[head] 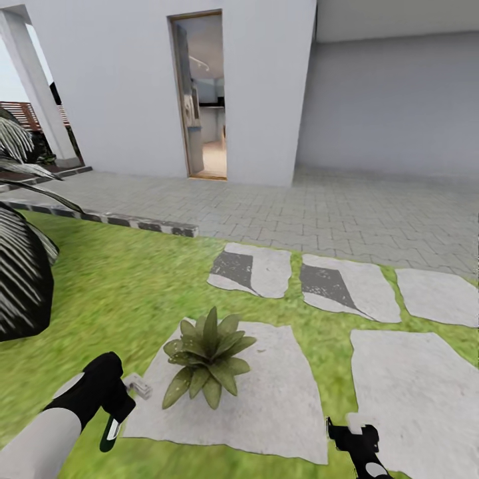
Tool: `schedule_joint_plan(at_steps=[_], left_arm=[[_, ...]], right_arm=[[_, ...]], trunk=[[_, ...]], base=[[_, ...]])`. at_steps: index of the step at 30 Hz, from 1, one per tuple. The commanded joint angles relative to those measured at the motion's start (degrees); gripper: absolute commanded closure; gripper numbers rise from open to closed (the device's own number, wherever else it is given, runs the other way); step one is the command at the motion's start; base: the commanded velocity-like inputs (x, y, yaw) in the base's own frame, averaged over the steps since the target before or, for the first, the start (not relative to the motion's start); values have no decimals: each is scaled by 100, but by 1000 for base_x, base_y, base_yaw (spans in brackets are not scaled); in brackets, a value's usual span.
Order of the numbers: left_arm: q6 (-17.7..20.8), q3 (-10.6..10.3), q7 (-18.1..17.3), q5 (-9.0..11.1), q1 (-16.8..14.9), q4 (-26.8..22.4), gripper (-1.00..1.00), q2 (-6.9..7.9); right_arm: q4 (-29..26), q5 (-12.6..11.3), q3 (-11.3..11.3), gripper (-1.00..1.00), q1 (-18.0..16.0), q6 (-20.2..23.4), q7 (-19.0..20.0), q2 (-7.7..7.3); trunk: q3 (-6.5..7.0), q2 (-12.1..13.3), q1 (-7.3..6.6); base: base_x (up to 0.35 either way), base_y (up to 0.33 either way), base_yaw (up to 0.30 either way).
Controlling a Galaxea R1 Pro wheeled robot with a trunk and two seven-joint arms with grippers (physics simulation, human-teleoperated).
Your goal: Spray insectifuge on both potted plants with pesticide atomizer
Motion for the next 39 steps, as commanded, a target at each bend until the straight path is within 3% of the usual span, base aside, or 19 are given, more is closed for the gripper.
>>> schedule_joint_plan(at_steps=[1, 9, 18, 22, 25, 27, 30, 39], left_arm=[[19, -19, -61, -47, -2, -12, 100, 5], [20, -9, -72, -43, -2, -12, 100, -2], [43, -35, -77, -67, -47, -18, 100, -1], [37, -73, -544, -121, -89, -20, 100, 4], [34, -118, -1190, -366, -162, -57, 100, 15], [37, -155, -1516, -751, -289, -74, 100, 4], [40, -165, -1926, -1166, -365, -80, 100, -3], [129, -164, -2058, -1271, -397, -181, 100, -3]], right_arm=[[1, -50, 51, -100, -2, -13, -17, -2], [-8, -58, 51, -100, -2, -13, -33, 23], [-8, -58, 51, -100, -2, -13, -35, 24], [-7, -58, 51, -100, -2, -13, -35, 24], [-8, -58, 51, -100, -2, -13, -35, 24], [-8, -58, 51, -100, -2, -13, -35, 24], [-8, -58, 48, -100, -2, -13, -35, 24], [-8, -58, 46, -100, -2, -13, -34, 24]], trunk=[[-5, -2, -1], [-5, -2, -1], [-5, -2, -1], [-5, -2, -1], [-5, -2, -1], [-5, -2, -1], [-5, -2, -1], [-5, -2, -1]], base=[[22, -264, 0], [66, -247, 5], [-39, -71, 238], [-91, -2, 273], [-13, 0, 273], [-3, 0, 273], [-1, 0, 194], [19, -21, 14]])
